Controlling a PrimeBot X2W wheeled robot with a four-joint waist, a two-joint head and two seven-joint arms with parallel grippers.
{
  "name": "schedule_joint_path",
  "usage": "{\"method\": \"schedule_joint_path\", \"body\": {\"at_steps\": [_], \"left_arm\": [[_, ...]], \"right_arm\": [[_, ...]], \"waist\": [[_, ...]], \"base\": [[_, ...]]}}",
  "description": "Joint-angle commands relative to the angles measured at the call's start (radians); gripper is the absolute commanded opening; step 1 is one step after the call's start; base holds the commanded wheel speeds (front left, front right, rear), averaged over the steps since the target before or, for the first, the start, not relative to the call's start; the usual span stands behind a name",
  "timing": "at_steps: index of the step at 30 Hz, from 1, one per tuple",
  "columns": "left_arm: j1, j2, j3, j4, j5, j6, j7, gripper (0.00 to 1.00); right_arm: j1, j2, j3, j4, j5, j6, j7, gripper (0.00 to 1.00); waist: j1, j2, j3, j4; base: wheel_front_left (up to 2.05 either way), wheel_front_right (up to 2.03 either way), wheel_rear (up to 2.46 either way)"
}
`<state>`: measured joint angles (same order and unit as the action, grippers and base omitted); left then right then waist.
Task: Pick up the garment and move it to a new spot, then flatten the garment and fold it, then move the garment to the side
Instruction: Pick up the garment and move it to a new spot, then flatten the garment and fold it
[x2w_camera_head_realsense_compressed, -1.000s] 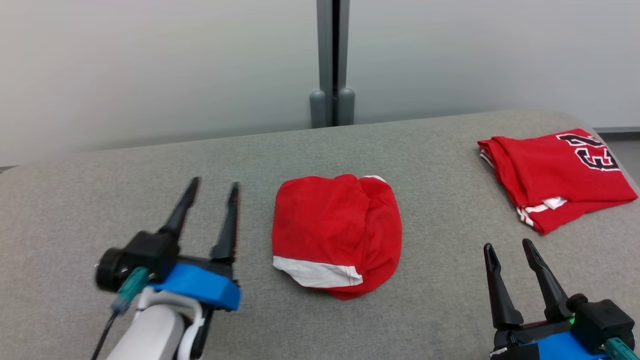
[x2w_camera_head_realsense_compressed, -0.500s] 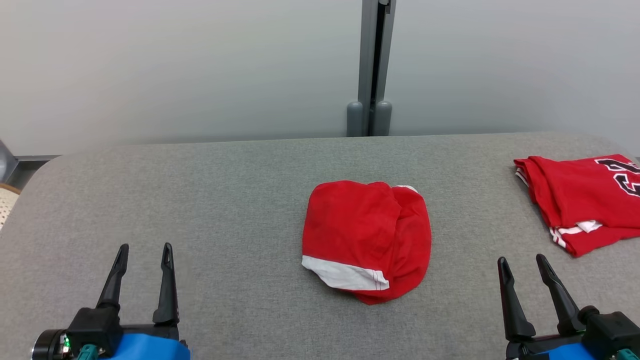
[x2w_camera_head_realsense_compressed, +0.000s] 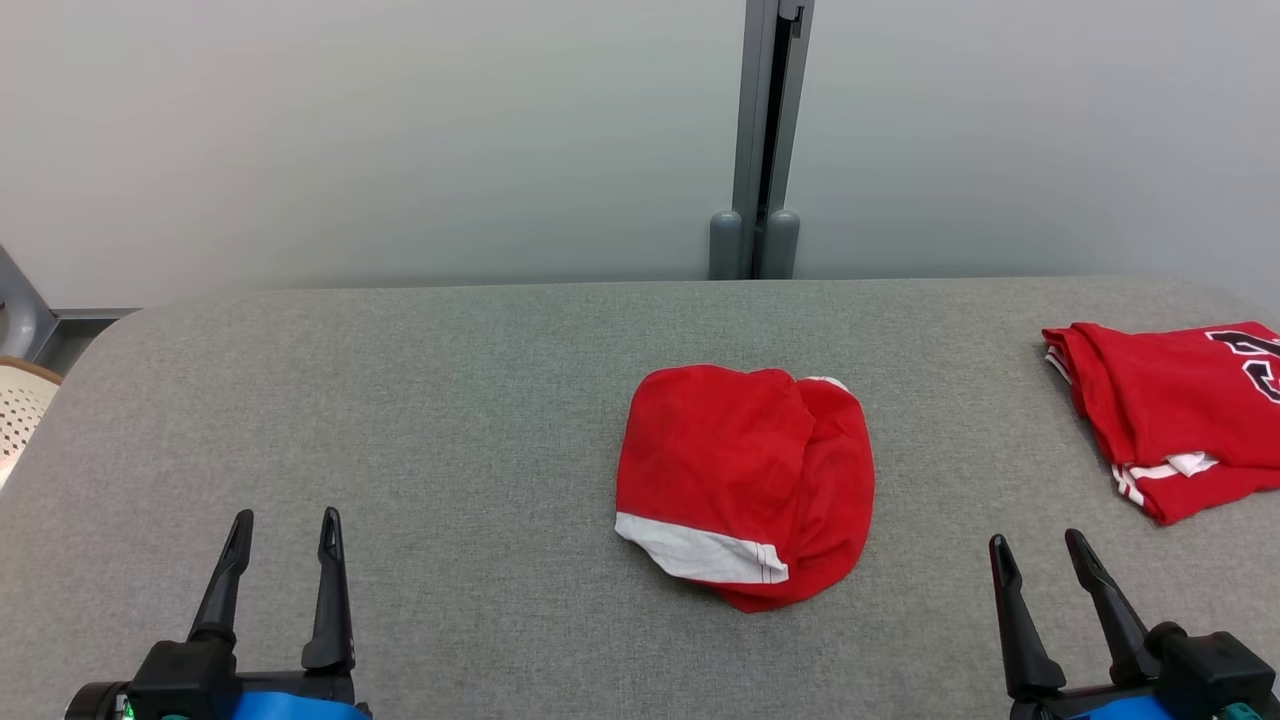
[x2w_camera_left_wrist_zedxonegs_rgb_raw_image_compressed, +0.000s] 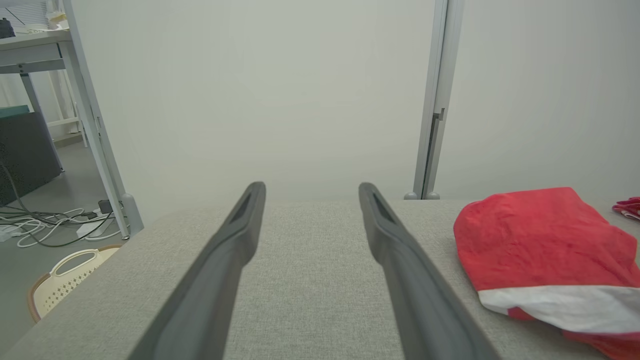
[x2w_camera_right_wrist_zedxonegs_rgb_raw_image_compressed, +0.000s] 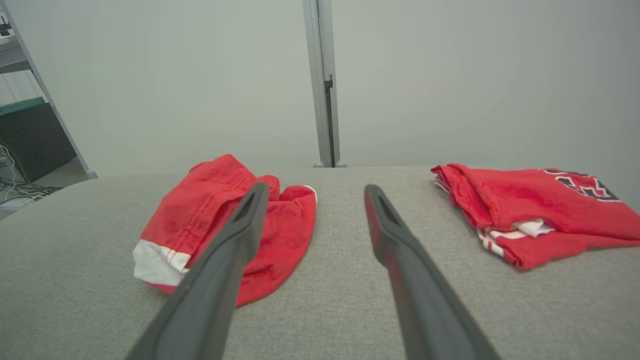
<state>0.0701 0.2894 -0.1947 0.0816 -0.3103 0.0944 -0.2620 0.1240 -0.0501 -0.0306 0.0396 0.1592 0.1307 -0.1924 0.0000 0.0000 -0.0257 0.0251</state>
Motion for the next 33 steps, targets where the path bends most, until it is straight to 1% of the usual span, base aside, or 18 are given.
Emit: {"method": "schedule_joint_path", "body": {"at_steps": [1,13,19,23,26,28,29,33], "left_arm": [[0.009,-0.002,0.007,0.002,0.007,-0.005,-0.004,1.0],[0.01,-0.025,0.034,0.012,0.032,-0.028,-0.004,1.0],[-0.001,-0.034,0.04,0.019,0.045,-0.039,-0.004,1.0],[-0.014,-0.043,0.037,0.018,0.055,-0.045,-0.004,1.0],[-0.021,-0.05,0.034,0.019,0.06,-0.05,-0.004,1.0],[-0.034,-0.053,0.029,0.02,0.067,-0.058,-0.004,1.0],[-0.043,-0.056,0.028,0.021,0.069,-0.06,-0.004,1.0],[-0.071,-0.067,0.03,0.02,0.075,-0.065,-0.004,1.0]], "right_arm": [[0.006,-0.001,0.001,0.001,-0.008,0.0,0.001,1.0],[0.008,-0.001,-0.005,0.011,-0.01,0.0,0.006,1.0],[-0.055,-0.001,0.004,0.011,-0.022,0.0,0.011,1.0],[-0.168,-0.023,0.026,0.032,-0.035,0.0,0.033,1.0],[-0.288,-0.046,0.053,0.087,-0.05,0.0,0.067,1.0],[-0.369,-0.07,0.071,0.14,-0.061,0.0,0.098,1.0],[-0.417,-0.071,0.08,0.157,-0.051,0.0,0.096,1.0],[-0.557,-0.112,0.102,0.274,-0.067,0.0,0.117,1.0]], "waist": [[0.0,0.0,0.001,-0.001],[0.0,0.0,0.001,-0.004],[0.0,0.0,0.004,0.008],[0.0,0.0,0.016,0.023],[0.0,0.0,0.032,0.037],[0.0,0.0,0.052,0.055],[0.0,0.0,0.063,0.062],[0.0,0.0,0.11,0.093]], "base": [[0.0,0.0,0.0],[0.0,0.0,0.0],[0.0,0.0,0.0],[0.0,0.0,0.0],[0.0,0.0,0.0],[0.0,0.0,0.0],[0.0,0.0,0.0],[0.0,0.0,0.0]]}}
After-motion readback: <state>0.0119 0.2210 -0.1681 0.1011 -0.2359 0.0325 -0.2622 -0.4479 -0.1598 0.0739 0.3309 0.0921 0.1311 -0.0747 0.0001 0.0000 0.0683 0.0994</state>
